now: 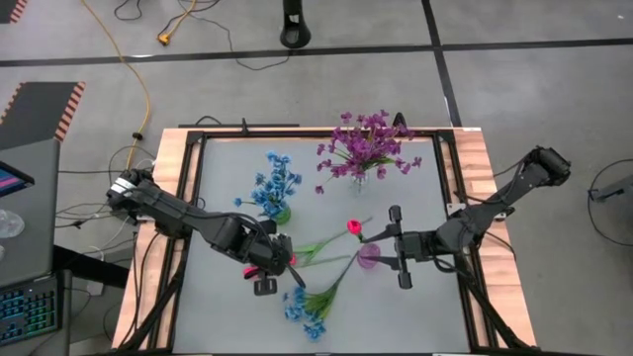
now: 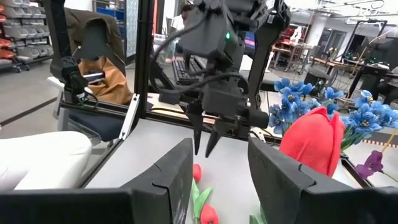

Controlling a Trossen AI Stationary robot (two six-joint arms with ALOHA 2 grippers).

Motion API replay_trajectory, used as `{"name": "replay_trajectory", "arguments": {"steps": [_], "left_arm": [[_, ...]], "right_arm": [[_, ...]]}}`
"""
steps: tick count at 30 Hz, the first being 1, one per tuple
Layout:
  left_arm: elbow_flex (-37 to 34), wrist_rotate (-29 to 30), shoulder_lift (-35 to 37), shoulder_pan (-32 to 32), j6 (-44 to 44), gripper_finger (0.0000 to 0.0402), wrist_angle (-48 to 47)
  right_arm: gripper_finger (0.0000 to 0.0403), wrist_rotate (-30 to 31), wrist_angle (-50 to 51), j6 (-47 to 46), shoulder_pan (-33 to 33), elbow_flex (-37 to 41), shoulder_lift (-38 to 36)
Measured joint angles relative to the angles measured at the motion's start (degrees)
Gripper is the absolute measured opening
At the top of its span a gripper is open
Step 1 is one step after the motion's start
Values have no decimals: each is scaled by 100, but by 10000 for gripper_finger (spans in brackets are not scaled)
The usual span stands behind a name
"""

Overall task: Sort flowers into vase by color
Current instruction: Put the left pink tulip into the purple flower vase

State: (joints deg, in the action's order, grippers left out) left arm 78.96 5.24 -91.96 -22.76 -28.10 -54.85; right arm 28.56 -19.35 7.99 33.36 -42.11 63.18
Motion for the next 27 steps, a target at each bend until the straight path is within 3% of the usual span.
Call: {"name": "replay_trajectory", "arguments": {"steps": [5,9,27], "left_arm": [[-416,14,2,-22,-203,138,219],[-822,90,0,-22,-379,165,329],[-2595,313,0,-22,-418,168,2765]], "right_arm": [[180,0,-4,0,49,0,0],[180,0,1,0,118,0,0],[180,0,4,0,114,0,0]]}}
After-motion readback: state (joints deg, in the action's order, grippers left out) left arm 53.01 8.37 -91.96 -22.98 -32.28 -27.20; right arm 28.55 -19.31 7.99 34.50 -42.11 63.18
